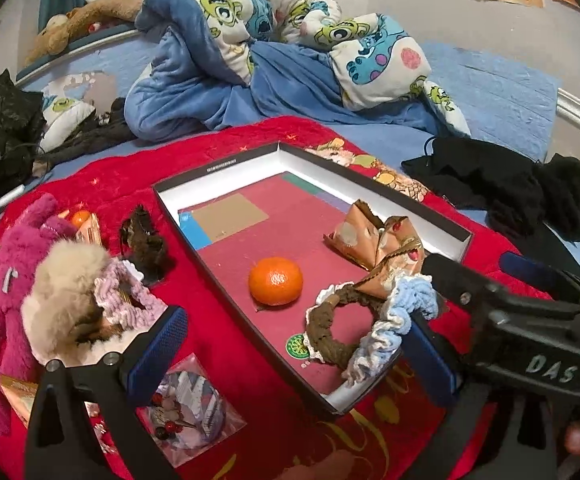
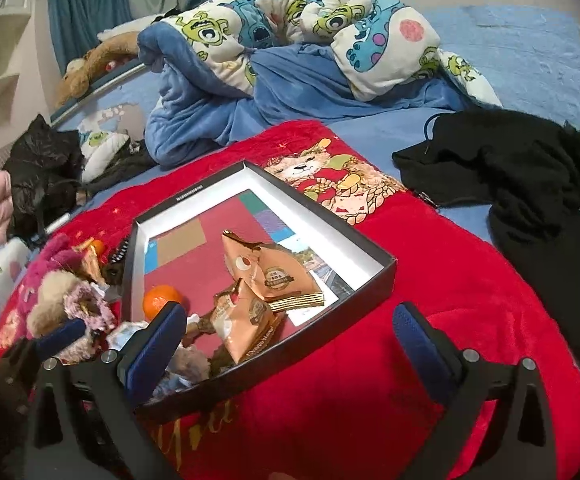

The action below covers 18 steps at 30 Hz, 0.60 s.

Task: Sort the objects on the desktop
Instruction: 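Open the left gripper to drop the blue scrunchie into the box, then move both grippers away from the box back toward the pile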

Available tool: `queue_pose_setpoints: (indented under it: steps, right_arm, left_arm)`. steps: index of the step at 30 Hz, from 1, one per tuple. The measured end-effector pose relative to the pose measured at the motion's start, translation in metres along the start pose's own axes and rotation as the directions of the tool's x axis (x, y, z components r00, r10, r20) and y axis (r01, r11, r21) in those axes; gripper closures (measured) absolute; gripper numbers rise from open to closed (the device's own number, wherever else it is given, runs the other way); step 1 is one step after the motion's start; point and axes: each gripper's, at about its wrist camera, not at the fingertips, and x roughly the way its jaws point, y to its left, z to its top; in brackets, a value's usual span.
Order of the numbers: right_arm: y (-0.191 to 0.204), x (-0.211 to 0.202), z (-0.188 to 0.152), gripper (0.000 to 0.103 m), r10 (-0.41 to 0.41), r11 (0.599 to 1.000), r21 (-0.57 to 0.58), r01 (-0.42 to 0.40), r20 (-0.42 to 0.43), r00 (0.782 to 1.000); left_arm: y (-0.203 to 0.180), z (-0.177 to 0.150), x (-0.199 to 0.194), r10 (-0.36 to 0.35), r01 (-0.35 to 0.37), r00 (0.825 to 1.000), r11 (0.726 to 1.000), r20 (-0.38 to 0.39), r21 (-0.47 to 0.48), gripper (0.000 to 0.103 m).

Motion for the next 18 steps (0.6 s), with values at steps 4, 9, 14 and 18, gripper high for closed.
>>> queue_pose_setpoints:
  steps: [4, 9, 14, 18]
  right_arm:
    - [0.002, 0.003, 0.001, 0.0, 0.03, 1.0, -0.002, -0.03, -0.023, 0.999]
    - [0.008, 0.0, -0.001, 0.0, 0.043, 0.998, -0.044, -0.045, -0.03, 0.999]
    - [0.001, -0.002, -0.001, 0.0, 0.097, 0.995, -0.011, -0.098, -0.042, 0.994]
    - [-0.006, -0.005, 0.003, 0.0, 0.148, 0.988, 0.04, -0.146, -0.037, 0.988]
  left_arm:
    - [0.0, 0.001, -0.001, 0.01, -0.01, 1.0, 1.0, 0.014, 0.02, 0.0]
    - [0.001, 0.002, 0.002, 0.024, -0.025, 1.0, 0.999, 0.017, 0.03, 0.0]
    - [0.004, 0.003, 0.005, 0.005, -0.005, 1.0, 1.0, 0.015, 0.021, 0.0]
    - [0.004, 0.002, 0.005, 0.007, -0.007, 1.0, 1.0, 0.017, 0.027, 0.0]
